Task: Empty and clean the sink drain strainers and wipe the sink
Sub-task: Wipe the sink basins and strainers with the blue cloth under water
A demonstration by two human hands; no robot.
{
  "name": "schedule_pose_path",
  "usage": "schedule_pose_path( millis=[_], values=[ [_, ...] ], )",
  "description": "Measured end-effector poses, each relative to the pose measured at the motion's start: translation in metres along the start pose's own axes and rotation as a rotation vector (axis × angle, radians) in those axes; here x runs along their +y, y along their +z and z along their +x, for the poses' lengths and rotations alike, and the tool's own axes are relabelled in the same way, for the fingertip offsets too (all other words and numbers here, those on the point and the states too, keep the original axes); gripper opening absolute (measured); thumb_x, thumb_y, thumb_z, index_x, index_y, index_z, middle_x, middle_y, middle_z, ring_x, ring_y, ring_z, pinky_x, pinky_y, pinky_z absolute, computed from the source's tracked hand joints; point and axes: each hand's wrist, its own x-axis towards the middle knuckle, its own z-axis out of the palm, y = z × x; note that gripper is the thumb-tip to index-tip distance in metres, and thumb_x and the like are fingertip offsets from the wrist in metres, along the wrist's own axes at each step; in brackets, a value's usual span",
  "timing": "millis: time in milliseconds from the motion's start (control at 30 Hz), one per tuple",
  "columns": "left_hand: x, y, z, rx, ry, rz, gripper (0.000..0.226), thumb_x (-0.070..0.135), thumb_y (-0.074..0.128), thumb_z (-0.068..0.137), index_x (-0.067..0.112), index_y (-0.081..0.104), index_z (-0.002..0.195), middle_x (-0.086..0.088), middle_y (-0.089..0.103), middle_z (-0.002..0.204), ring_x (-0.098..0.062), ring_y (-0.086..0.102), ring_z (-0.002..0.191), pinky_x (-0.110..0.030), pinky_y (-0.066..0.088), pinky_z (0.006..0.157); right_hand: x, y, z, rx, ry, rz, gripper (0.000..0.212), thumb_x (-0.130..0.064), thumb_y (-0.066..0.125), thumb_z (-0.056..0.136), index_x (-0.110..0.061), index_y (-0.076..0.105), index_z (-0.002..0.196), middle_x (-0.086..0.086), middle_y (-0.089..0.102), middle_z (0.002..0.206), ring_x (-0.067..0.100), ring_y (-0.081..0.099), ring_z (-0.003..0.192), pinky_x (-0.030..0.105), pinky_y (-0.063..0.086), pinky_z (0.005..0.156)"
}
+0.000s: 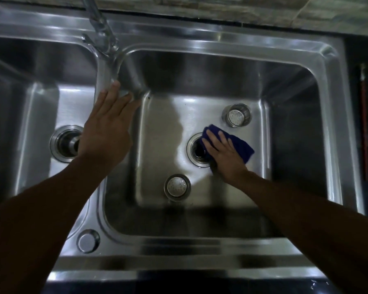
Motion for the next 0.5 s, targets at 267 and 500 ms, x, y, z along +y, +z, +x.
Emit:
schedule_pose_path(
  millis=[267,500],
  values=[
    [0.000,-0.001,0.000,-0.040,-0.005,0.025,0.070,-0.008,0.060,0.071,0.000,0.051,0.140,-0.021,0.050,0.146,-0.040,0.025,0.149,-0.050,0.015,0.125,-0.033,-0.019,0.054,-0.039,-0.246,0.251,0.083,0.009,0.053,0.086,-0.017,0.022,0.159,0.000,0.010,0.168,0.027,0.004,0.156,0.049,0.008,0.126],
    [0.003,-0.004,-0.002,-0.058,-0.017,0.056,0.070,-0.005,0.057,0.076,0.002,0.045,0.145,-0.019,0.043,0.152,-0.036,0.017,0.152,-0.049,0.012,0.126,-0.032,-0.006,0.042,-0.181,-0.491,0.025,0.090,0.008,0.061,0.083,-0.027,0.025,0.158,-0.008,0.012,0.167,0.023,0.001,0.156,0.044,0.005,0.125]
  ],
)
